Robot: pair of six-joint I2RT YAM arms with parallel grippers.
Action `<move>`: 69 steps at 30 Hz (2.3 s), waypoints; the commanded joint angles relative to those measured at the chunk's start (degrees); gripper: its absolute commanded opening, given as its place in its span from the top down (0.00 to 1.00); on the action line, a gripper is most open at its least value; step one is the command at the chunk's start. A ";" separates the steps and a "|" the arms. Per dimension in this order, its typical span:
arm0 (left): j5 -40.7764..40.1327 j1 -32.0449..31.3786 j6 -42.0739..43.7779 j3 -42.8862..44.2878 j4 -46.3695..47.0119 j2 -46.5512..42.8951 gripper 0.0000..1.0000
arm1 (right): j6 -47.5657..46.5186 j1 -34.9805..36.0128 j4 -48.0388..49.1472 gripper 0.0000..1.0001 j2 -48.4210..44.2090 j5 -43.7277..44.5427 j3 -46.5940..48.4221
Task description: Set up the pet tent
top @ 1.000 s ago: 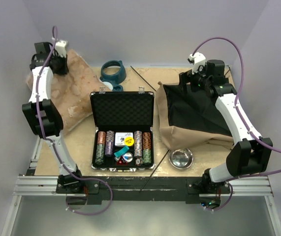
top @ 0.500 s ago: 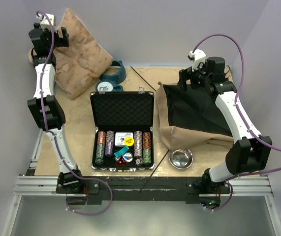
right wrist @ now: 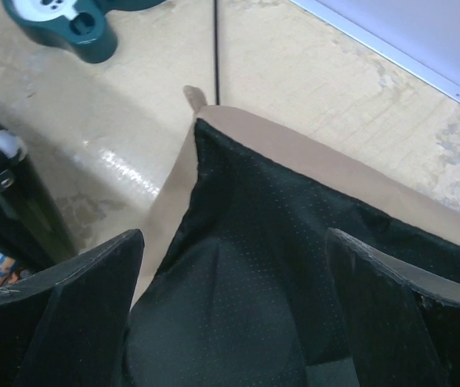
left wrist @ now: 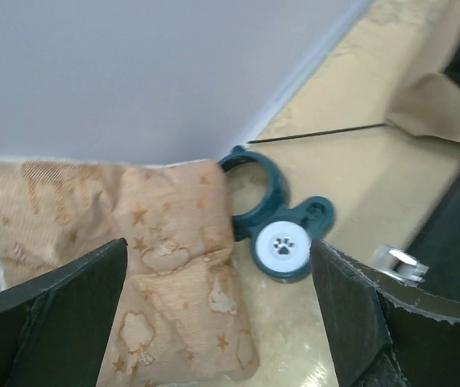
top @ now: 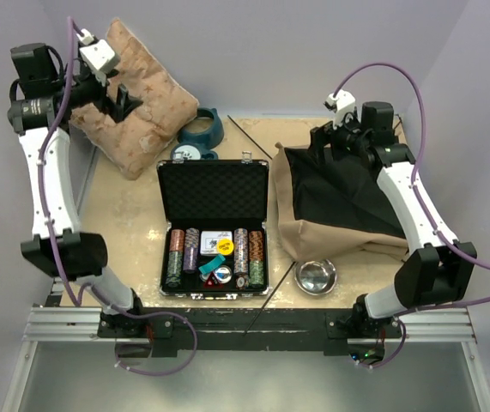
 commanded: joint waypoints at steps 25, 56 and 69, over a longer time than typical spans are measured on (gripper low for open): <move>-35.89 -47.37 14.61 -73.15 6.06 -27.24 0.09 | -2.10 10.51 -4.38 0.02 -10.15 -5.47 -14.26; -53.83 -23.05 46.34 -83.01 5.62 -17.14 0.13 | -1.14 10.51 -2.63 0.02 -7.69 -7.84 -15.23; -57.79 7.45 61.72 -65.26 10.02 2.02 0.14 | -2.19 10.51 -3.24 0.01 -7.43 -8.45 -14.53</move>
